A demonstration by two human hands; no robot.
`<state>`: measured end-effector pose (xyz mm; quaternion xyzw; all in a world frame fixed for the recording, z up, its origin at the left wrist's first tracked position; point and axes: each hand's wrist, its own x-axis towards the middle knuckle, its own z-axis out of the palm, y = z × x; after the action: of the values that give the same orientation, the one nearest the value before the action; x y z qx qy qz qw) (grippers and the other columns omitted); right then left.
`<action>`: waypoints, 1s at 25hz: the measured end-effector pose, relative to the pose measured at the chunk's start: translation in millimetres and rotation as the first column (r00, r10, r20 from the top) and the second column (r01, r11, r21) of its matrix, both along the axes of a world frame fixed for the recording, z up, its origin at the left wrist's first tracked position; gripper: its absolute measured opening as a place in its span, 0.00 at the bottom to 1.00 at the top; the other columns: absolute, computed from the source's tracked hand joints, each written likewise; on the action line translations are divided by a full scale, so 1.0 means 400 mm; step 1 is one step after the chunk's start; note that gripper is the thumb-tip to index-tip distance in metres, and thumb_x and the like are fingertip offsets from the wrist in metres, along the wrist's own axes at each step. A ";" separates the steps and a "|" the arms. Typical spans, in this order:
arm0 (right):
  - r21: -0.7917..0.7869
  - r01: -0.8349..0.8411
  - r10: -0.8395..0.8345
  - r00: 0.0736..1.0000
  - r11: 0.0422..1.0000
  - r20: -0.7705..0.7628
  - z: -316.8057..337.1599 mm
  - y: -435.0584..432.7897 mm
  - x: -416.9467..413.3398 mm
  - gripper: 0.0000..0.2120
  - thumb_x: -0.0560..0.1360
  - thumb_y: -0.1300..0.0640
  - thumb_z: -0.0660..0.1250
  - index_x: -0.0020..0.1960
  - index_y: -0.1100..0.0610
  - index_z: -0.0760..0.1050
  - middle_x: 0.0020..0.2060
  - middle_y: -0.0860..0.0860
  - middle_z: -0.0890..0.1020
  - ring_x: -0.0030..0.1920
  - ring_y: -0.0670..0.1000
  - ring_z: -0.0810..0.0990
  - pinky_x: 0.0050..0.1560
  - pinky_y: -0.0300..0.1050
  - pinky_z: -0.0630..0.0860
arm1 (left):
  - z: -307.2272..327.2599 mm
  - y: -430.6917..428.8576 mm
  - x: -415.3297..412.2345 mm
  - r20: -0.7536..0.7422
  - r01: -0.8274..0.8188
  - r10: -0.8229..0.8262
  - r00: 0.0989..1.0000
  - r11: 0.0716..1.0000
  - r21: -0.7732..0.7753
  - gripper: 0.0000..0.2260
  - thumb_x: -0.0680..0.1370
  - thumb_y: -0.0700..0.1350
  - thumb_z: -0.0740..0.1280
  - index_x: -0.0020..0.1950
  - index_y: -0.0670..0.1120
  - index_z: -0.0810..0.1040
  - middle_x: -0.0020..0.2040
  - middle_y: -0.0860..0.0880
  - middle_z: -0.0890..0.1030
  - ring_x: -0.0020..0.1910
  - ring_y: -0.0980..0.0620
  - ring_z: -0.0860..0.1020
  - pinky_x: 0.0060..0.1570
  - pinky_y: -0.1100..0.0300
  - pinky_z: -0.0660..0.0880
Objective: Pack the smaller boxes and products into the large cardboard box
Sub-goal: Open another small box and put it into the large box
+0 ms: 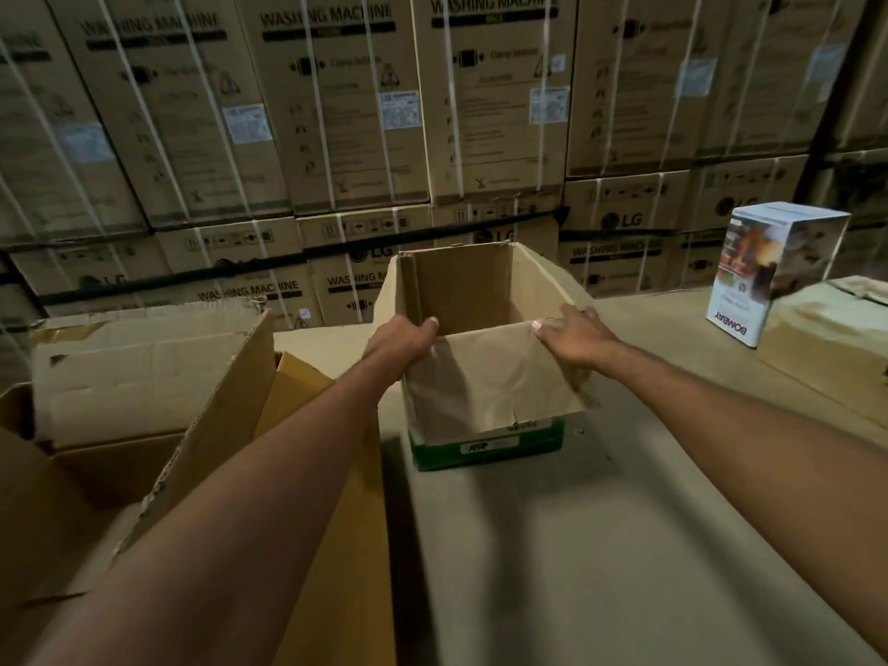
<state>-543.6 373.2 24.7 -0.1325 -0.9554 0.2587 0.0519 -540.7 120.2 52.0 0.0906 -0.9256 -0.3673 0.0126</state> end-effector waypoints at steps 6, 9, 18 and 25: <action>-0.135 0.162 -0.176 0.980 0.978 -0.097 0.007 0.023 -0.059 0.29 0.80 0.40 0.63 0.73 0.53 0.58 0.53 0.55 0.80 0.41 0.55 0.76 0.39 0.46 0.72 | -0.021 -0.010 -0.078 0.120 -0.164 0.152 0.981 0.981 0.100 0.20 0.81 0.45 0.65 0.71 0.40 0.69 0.63 0.38 0.77 0.59 0.36 0.79 0.53 0.40 0.82; -0.195 0.199 -0.186 0.979 0.960 0.083 0.028 0.024 -0.098 0.26 0.78 0.50 0.62 0.73 0.58 0.68 0.56 0.58 0.81 0.50 0.59 0.80 0.51 0.53 0.81 | -0.060 -0.018 -0.126 0.148 -0.205 0.167 0.975 0.933 0.295 0.16 0.81 0.40 0.62 0.66 0.36 0.74 0.59 0.37 0.78 0.60 0.35 0.79 0.58 0.41 0.80; -0.148 0.216 -0.246 0.942 0.965 -0.230 0.031 -0.016 0.070 0.13 0.82 0.61 0.61 0.64 0.59 0.79 0.58 0.59 0.83 0.56 0.62 0.82 0.40 0.41 0.71 | -0.047 0.004 0.052 -0.137 -0.220 0.261 0.956 0.941 0.258 0.18 0.86 0.41 0.58 0.76 0.43 0.69 0.67 0.41 0.78 0.63 0.41 0.78 0.52 0.53 0.76; -0.130 0.202 -0.240 0.804 0.971 -0.543 0.293 -0.076 0.299 0.13 0.83 0.63 0.61 0.63 0.62 0.80 0.56 0.61 0.84 0.55 0.61 0.83 0.31 0.37 0.61 | 0.199 -0.075 0.197 -0.396 -0.050 0.197 0.897 0.935 0.352 0.18 0.86 0.45 0.57 0.77 0.48 0.68 0.64 0.44 0.77 0.51 0.50 0.76 0.40 0.59 0.73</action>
<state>-423.9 342.9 142.1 -0.1636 -0.8679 0.3095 0.3523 -461.8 90.4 131.7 0.0685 -0.8171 -0.5277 0.2218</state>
